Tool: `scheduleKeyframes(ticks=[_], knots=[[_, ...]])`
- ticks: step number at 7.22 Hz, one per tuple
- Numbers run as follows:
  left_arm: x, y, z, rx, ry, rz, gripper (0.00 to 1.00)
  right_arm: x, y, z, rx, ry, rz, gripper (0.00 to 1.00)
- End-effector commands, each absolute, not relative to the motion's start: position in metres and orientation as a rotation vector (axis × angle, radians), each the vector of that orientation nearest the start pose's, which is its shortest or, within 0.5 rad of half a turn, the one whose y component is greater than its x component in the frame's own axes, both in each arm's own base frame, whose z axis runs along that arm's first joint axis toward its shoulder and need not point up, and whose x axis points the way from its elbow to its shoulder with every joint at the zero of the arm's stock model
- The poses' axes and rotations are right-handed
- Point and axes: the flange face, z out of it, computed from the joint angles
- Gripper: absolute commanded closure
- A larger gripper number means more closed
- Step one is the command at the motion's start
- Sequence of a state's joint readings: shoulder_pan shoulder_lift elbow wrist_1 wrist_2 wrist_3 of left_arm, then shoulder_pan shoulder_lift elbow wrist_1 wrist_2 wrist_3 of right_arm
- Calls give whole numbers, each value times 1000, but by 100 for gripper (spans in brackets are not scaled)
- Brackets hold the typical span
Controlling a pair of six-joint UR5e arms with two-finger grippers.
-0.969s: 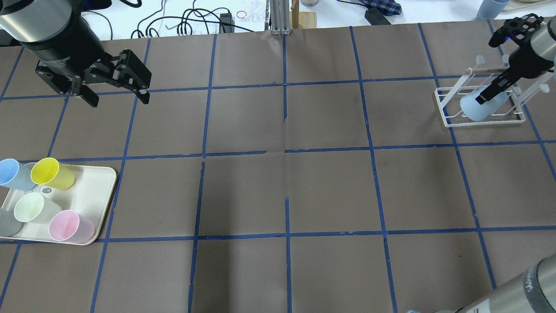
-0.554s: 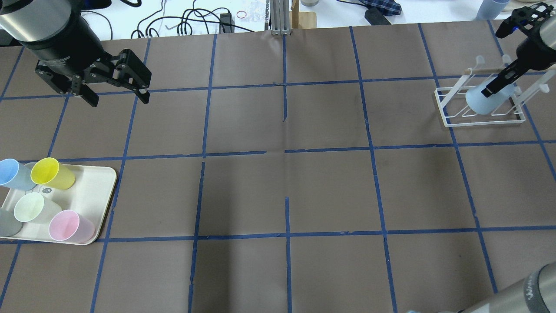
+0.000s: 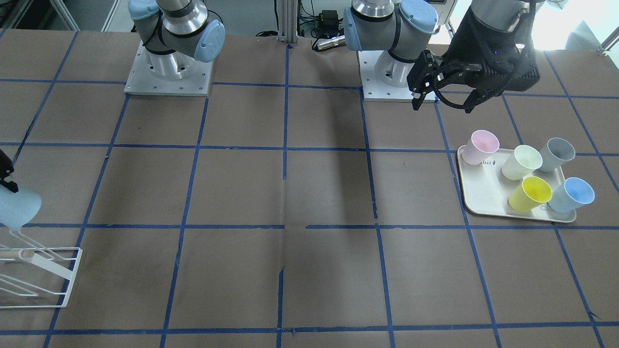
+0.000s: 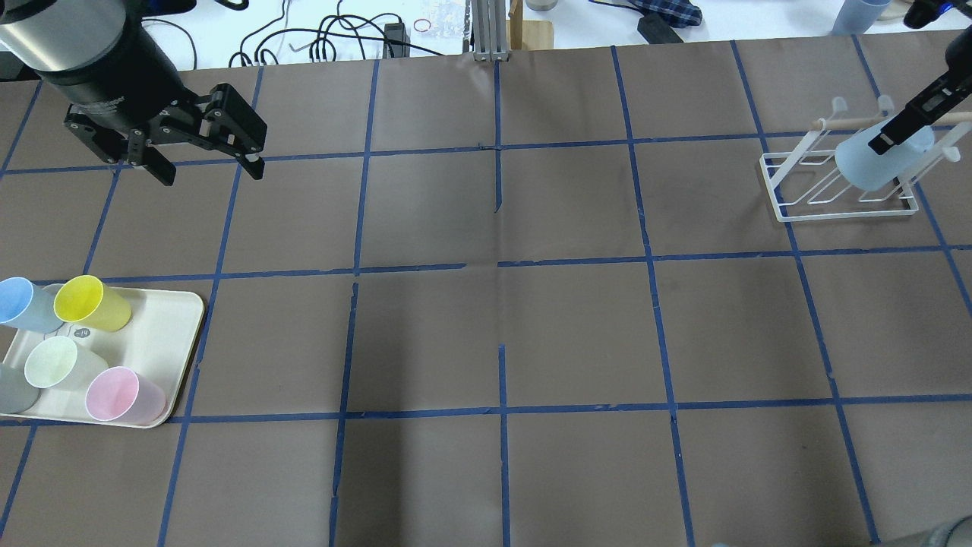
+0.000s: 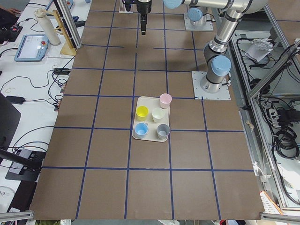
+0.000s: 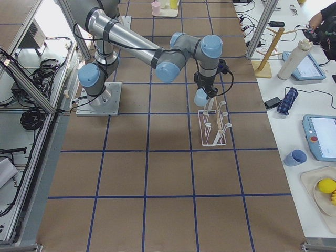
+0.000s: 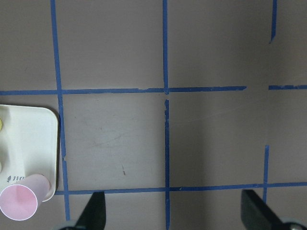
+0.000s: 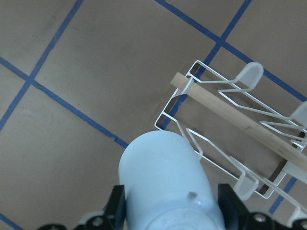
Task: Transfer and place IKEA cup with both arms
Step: 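Lift the light blue cup off the rack with the right gripper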
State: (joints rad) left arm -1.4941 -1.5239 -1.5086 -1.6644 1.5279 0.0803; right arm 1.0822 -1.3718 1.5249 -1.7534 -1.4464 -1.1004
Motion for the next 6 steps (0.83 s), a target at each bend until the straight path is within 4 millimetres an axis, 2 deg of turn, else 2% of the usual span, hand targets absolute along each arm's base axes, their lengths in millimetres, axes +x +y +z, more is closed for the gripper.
scheduleKeyframes(ticks=[1, 2, 4, 5, 6], knots=[[-101, -479, 528, 3, 3197, -20, 0, -112, -544, 462, -903, 2840, -191, 48], [-97, -477, 523, -15, 3282, 9, 0, -98, -537, 469, -856, 2749, -232, 48], [-52, -474, 513, -289, 3488, 159, 0, -60, -508, 476, -623, 2543, -174, 48], [-44, -472, 505, -324, 3577, 196, 0, -37, -494, 478, -520, 2436, -101, 50], [-56, -470, 492, -373, 3696, 238, 0, -21, -488, 478, -381, 2319, -60, 50]])
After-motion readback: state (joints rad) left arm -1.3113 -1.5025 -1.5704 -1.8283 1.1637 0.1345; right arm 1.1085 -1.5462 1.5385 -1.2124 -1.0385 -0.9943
